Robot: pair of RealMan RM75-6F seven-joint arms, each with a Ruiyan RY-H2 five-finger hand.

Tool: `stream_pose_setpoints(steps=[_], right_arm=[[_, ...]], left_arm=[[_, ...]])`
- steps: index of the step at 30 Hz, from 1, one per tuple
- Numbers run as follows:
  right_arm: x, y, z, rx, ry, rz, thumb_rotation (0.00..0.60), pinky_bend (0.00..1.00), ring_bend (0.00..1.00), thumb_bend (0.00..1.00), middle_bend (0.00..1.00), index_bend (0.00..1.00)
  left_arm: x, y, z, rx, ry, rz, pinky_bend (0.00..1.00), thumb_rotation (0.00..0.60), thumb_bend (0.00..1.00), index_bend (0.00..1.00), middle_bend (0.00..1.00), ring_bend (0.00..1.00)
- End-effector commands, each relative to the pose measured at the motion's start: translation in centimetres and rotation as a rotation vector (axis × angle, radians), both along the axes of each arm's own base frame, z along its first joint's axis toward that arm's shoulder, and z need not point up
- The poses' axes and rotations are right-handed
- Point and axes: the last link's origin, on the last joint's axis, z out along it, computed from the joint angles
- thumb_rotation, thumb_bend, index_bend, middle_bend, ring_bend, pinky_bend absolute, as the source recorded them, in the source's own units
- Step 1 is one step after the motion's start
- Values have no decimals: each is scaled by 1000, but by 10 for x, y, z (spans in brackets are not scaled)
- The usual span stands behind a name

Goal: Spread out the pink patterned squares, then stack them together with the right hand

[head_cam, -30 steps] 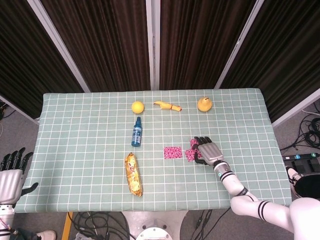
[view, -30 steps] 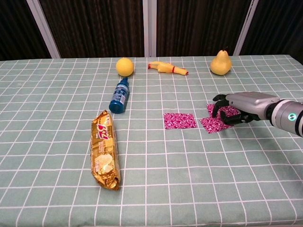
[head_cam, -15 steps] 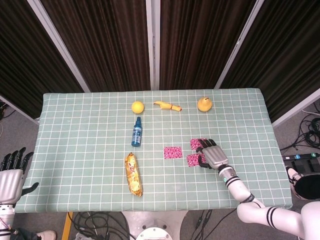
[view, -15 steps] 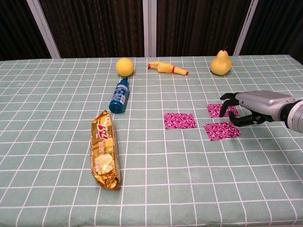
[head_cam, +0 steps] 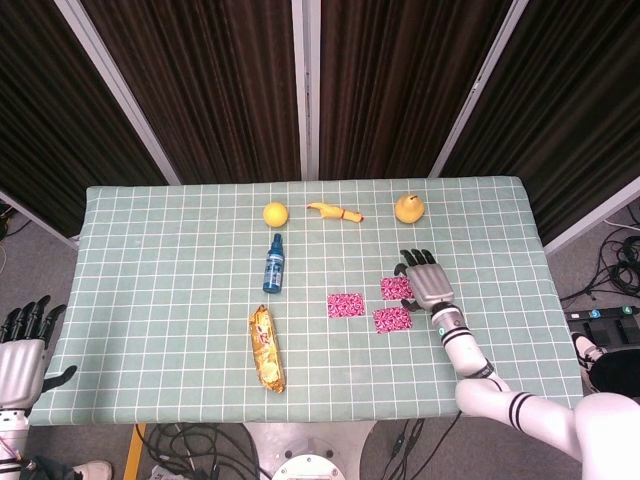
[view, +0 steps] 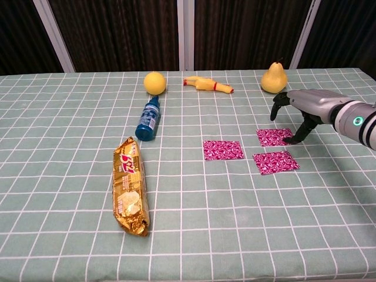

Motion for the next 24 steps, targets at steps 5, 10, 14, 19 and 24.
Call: stream_pose_setpoints(steps=[5, 10, 14, 19, 24], right_arm=[[-1, -6, -16, 16, 33, -17, 586, 0, 0, 161, 64, 330], [-4, -5, -18, 13, 37, -21, 589, 0, 0, 162, 64, 330], [-5, -5, -19, 13, 43, -22, 584, 0, 0, 162, 64, 329], [-6, -7, -20, 11, 52, -22, 579, 0, 0, 162, 63, 329], [-6, -9, -21, 9, 59, -19, 587, 0, 0, 163, 64, 325]], left_arm=[[-1, -1, -1, -3, -1, 8, 99, 600, 11, 204, 156, 88], [-2, 0, -1, -5, 0, 8, 99, 600, 11, 204, 156, 88], [-2, 0, -1, -5, 0, 6, 99, 600, 11, 204, 156, 88], [-2, 0, 0, -4, 1, 8, 98, 600, 11, 205, 156, 88], [-2, -1, 0, -3, 0, 9, 99, 600, 10, 205, 156, 87]])
